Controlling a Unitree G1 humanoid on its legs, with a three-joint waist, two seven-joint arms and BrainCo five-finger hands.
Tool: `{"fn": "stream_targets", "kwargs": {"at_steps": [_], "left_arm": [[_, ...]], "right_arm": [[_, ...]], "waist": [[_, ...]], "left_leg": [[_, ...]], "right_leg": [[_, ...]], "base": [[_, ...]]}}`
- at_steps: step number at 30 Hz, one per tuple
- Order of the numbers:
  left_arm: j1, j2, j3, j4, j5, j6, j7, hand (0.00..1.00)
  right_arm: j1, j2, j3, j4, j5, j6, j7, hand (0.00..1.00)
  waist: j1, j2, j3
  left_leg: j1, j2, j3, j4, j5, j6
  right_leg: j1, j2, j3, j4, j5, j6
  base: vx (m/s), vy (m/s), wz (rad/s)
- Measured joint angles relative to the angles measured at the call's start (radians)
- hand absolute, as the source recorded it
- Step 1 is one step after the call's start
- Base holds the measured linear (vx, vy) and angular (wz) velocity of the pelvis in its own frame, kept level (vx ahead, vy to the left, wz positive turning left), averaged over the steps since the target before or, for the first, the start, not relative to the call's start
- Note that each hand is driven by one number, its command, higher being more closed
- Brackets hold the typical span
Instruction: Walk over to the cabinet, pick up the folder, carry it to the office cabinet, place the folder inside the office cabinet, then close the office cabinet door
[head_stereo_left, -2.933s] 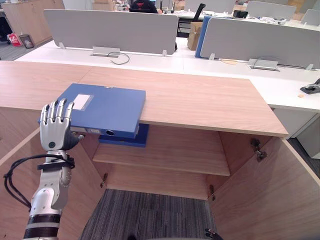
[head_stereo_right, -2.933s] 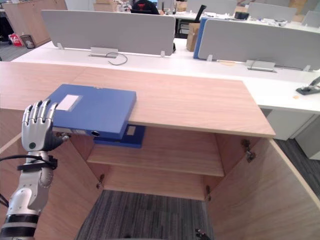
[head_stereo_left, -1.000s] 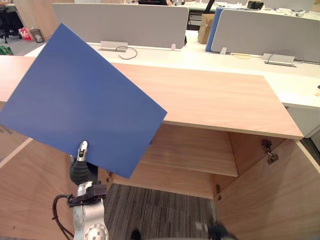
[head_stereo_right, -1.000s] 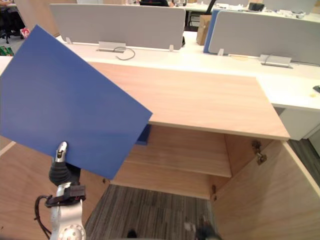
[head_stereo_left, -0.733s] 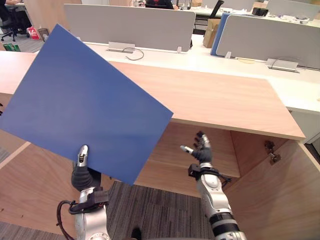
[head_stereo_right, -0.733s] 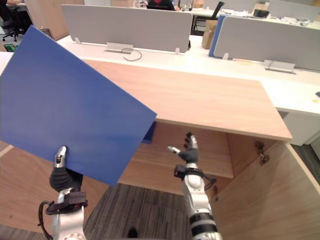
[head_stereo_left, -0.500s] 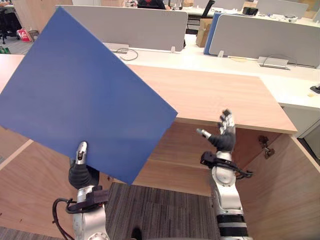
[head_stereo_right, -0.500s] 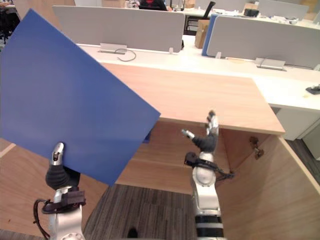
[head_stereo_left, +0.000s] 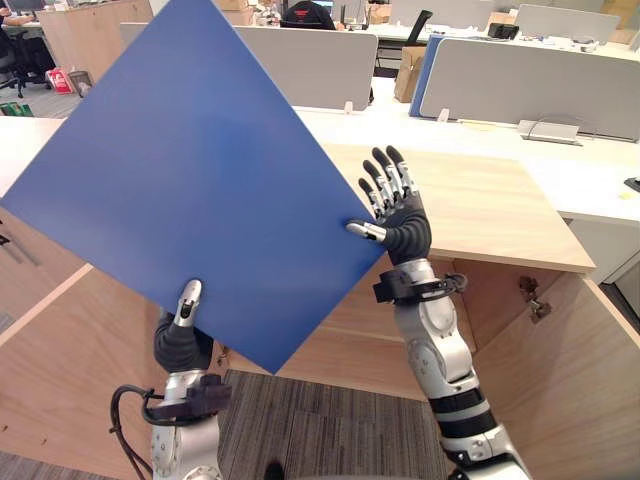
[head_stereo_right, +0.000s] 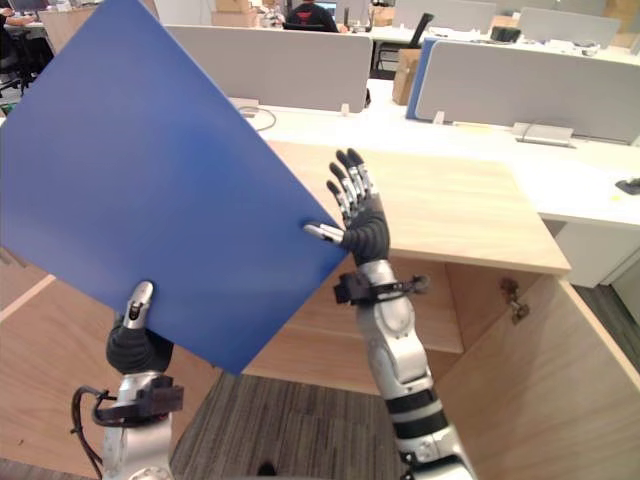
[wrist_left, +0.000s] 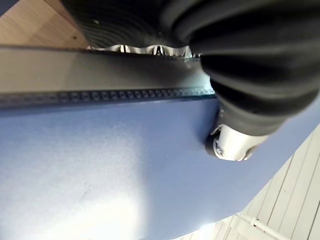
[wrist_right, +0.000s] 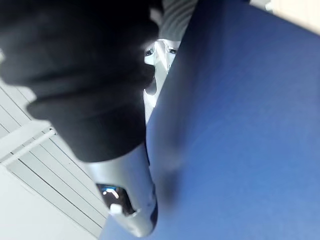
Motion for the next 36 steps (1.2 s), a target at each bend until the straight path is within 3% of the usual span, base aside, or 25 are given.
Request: {"fn": "stream_targets", "kwargs": {"at_steps": [4,5,9,12,17,21,22,32,33,36], "left_arm": [[0.013,0.045,0.001,-0.008,0.087,-0.047,0.018,1.0],[0.015,0.053,0.0,-0.008,0.096,-0.052,0.018,1.0],[0.059,0.118,0.001,-0.008,0.147,-0.062,0.046,1.0],[0.069,0.196,0.001,-0.007,0.195,-0.06,0.049,1.0],[0.067,0.287,0.0,-0.006,0.292,-0.037,0.05,1.0],[0.06,0.3,-0.001,-0.006,0.329,-0.038,0.05,1.0],[0.059,0.303,-0.001,-0.006,0.335,-0.038,0.05,1.0],[0.053,0.305,-0.006,-0.006,0.356,-0.038,0.05,1.0],[0.052,0.303,-0.009,-0.006,0.357,-0.038,0.05,0.0],[0.053,0.303,-0.03,-0.004,0.381,-0.029,0.049,0.0]], "right_arm": [[-0.117,-0.181,0.116,0.103,0.248,0.04,0.068,0.0],[-0.136,-0.209,0.141,0.116,0.268,0.044,0.07,0.0],[-0.316,-0.478,0.423,0.182,0.417,0.117,0.137,0.0],[-0.427,-0.612,0.618,0.187,0.496,0.183,0.188,0.0],[-0.529,-0.706,0.786,0.188,0.545,0.288,0.243,0.0],[-0.593,-0.742,0.836,0.188,0.558,0.307,0.271,0.0],[-0.619,-0.752,0.856,0.188,0.557,0.308,0.277,1.0],[-0.665,-0.779,0.852,0.182,0.523,0.308,0.31,1.0],[-0.665,-0.779,0.846,0.182,0.523,0.308,0.309,1.0],[-0.634,-0.775,0.792,0.182,0.517,0.308,0.303,1.0]], "waist": [[0.011,0.007,-0.012],[0.013,0.008,-0.016],[0.021,0.01,-0.04],[0.028,0.011,-0.041],[0.038,0.012,-0.041],[0.044,0.013,-0.042],[0.047,0.013,-0.042],[0.061,0.011,-0.044],[0.062,0.011,-0.044],[0.066,0.012,-0.043]], "left_leg": [[-0.002,0.002,0.0,0.0,0.002,-0.002],[-0.003,0.002,0.0,0.0,0.002,-0.002],[-0.011,0.005,-0.003,0.0,0.005,-0.005],[-0.014,0.005,-0.005,0.0,0.006,-0.007],[-0.015,0.007,-0.006,0.0,0.008,-0.009],[-0.016,0.008,-0.006,0.0,0.008,-0.01],[-0.016,0.008,-0.006,0.0,0.007,-0.01],[-0.02,0.007,-0.007,0.0,0.008,-0.01],[-0.02,0.007,-0.007,0.0,0.008,-0.01],[-0.021,0.006,-0.008,0.0,0.009,-0.009]], "right_leg": [[-0.001,0.003,0.0,-0.004,0.005,-0.001],[-0.001,0.003,0.0,-0.005,0.006,-0.001],[-0.002,0.011,0.0,-0.017,0.012,-0.003],[-0.004,0.016,0.0,-0.017,0.013,-0.004],[-0.003,0.018,0.0,-0.014,0.013,-0.004],[-0.003,0.018,0.0,-0.011,0.012,-0.004],[-0.003,0.019,0.0,-0.011,0.012,-0.004],[-0.004,0.018,-0.002,-0.012,0.012,-0.003],[-0.004,0.018,-0.002,-0.011,0.012,-0.003],[-0.005,0.017,-0.002,-0.01,0.012,-0.003]], "base": [[0.0,0.0,0.0],[0.0,0.0,0.0],[0.0,0.0,0.0],[0.0,0.0,0.0],[0.0,0.0,0.0],[0.0,0.0,0.0],[0.0,0.0,0.0],[0.0,0.0,0.0],[0.0,0.0,0.0],[0.0,0.0,0.0]]}}
